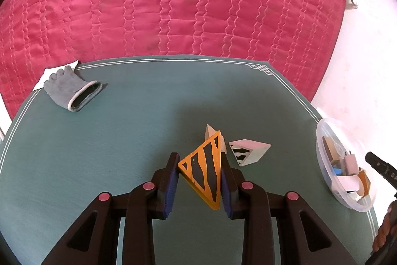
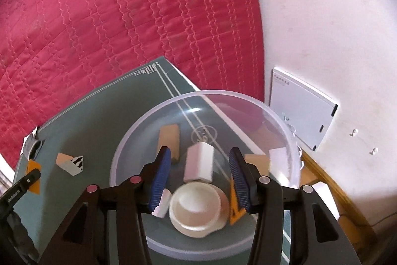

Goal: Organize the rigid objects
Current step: 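Carry the white block into the clear tub and open the right gripper, then carry the orange-black striped triangle into the tub and open the left gripper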

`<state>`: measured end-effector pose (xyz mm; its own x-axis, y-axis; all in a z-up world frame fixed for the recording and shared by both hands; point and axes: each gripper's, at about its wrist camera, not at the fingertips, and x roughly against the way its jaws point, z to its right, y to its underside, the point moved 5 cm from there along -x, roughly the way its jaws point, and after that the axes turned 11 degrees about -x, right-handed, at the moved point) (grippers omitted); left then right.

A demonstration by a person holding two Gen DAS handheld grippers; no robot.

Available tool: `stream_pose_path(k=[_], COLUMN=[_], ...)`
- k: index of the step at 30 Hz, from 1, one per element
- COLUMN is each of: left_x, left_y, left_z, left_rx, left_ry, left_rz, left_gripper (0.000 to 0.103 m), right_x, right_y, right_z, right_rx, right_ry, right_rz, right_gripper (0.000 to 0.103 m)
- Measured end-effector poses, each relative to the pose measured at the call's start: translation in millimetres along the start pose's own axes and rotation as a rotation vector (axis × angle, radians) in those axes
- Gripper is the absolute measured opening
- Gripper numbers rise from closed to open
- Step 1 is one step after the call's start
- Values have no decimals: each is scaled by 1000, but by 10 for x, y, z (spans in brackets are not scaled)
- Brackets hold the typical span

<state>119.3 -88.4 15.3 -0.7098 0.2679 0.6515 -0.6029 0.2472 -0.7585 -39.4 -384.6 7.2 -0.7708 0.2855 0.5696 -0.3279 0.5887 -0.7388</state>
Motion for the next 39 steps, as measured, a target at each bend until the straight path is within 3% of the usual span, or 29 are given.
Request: stream_pose_path(k=[11, 29, 39], left_x=[15, 3, -34], left_y=[5, 20, -88], left_z=[189, 568, 1083], left_rx=[-49, -156, -230], left_ry=[5, -18, 49], left_rz=[2, -8, -17], left_gripper=[32, 32, 32], right_x=[186, 211, 328], right_y=[184, 332, 327], right_z=[95, 187, 357], right_rx=[29, 111, 142], right_ry=[15, 3, 0], right_rz=[35, 22, 57], right_gripper=[50, 50, 50])
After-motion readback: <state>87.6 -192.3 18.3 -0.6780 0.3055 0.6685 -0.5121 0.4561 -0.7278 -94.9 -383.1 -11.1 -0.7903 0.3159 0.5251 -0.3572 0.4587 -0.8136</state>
